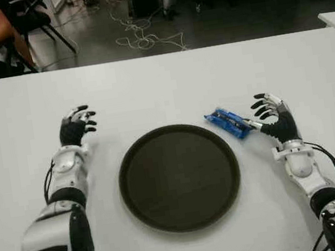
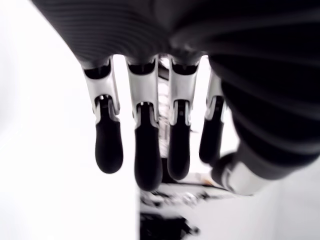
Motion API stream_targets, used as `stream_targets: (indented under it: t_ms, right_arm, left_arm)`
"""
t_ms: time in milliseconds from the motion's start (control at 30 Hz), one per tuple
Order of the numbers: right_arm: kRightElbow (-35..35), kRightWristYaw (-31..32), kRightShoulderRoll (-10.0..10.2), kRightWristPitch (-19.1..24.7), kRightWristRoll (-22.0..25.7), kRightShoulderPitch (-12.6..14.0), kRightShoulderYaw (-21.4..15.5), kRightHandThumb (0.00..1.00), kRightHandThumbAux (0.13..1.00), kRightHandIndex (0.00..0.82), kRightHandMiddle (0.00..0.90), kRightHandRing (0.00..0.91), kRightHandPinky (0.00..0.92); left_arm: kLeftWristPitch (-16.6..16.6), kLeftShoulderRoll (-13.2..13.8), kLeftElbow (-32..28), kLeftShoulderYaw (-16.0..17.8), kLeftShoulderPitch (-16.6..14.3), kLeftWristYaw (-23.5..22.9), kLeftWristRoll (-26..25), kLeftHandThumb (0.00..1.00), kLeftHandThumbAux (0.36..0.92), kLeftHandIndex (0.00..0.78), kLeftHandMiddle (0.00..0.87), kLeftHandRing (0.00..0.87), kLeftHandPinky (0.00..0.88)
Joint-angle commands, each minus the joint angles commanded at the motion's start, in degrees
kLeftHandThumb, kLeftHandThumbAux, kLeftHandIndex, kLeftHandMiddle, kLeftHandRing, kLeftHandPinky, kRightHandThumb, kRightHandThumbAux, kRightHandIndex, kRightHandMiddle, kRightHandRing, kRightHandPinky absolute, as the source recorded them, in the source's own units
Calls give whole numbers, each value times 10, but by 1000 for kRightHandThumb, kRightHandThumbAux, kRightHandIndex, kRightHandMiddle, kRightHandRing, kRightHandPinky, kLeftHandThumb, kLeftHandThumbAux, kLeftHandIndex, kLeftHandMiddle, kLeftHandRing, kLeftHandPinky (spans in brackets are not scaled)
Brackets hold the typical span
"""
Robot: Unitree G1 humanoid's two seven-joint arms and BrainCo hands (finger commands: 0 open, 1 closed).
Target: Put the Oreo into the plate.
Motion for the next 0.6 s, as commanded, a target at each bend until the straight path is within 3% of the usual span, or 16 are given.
stream_targets:
  t_ms: [600]
  right_arm:
    - [5,7,-1,-4,5,-3,-3,151,809,312,455,483,513]
  left_arm:
    - [-4,-4,-5,-9,6,22,15,921,679,308,443,552,566]
